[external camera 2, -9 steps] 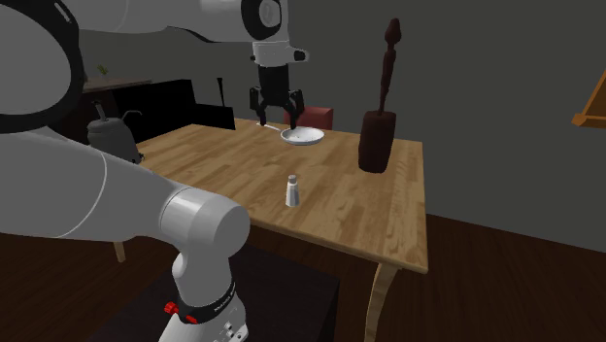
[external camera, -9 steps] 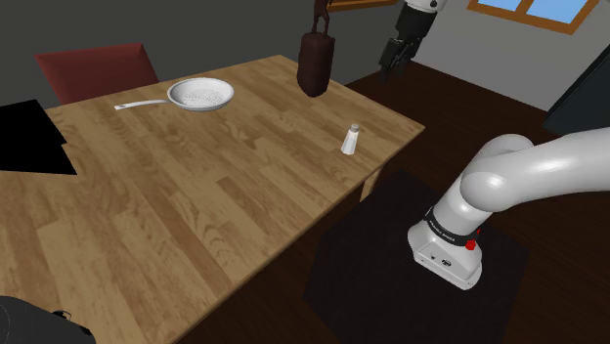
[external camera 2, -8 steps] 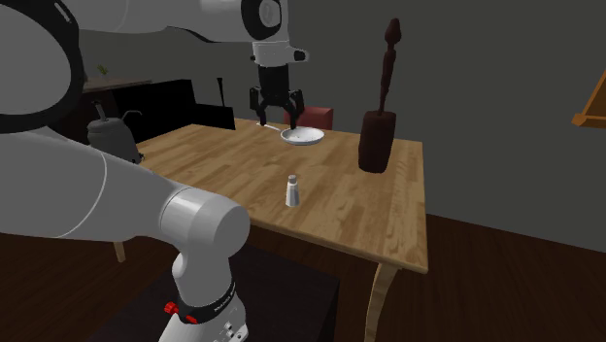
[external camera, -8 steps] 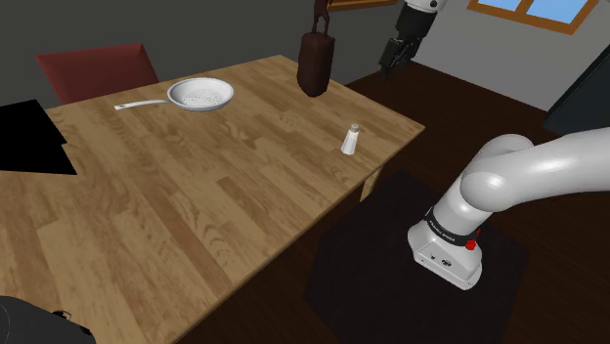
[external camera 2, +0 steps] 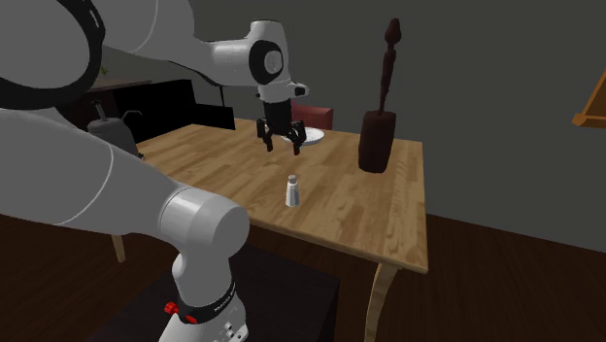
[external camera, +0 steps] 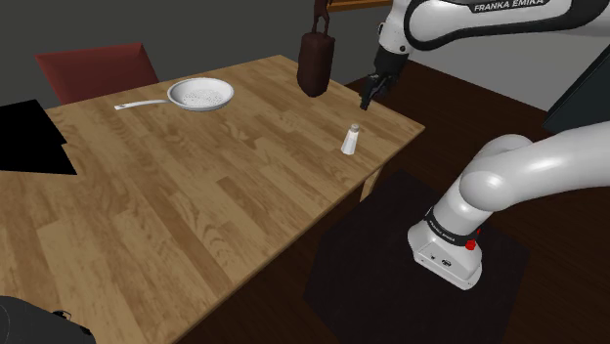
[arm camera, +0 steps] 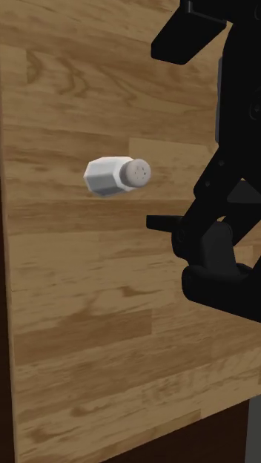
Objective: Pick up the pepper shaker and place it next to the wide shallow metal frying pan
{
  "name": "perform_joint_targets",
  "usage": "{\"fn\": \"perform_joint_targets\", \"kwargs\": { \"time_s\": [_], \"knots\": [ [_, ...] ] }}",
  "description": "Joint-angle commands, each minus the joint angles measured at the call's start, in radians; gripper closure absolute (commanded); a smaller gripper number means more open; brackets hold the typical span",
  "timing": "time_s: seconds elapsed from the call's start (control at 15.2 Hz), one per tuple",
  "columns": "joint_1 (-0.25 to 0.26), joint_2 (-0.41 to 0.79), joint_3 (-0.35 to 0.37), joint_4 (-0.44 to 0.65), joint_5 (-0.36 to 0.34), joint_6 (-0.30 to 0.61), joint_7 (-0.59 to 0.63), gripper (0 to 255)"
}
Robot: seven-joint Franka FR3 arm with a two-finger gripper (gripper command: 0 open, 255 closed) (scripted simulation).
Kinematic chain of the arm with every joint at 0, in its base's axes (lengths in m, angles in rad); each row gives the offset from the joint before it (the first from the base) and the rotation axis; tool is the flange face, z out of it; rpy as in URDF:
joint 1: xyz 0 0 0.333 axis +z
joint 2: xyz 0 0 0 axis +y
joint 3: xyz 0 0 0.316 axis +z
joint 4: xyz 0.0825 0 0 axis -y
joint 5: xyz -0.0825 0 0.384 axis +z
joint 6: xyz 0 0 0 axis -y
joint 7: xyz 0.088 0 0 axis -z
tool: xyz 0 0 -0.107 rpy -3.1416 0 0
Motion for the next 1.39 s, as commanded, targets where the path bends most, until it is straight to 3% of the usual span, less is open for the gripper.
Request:
{"fn": "perform_joint_targets", "kwargs": {
  "time_s": [0.0,0.26,0.79,1.32],
  "knots": [
    [-0.007,0.044,0.014,-0.038,-0.010,0.088,0.026,0],
    [-0.029,0.150,0.042,-0.099,-0.040,0.259,0.084,0],
    [-0.044,0.243,0.045,-0.151,-0.060,0.404,0.102,0],
    [-0.045,0.249,0.045,-0.154,-0.061,0.414,0.102,0]
  ]
}}
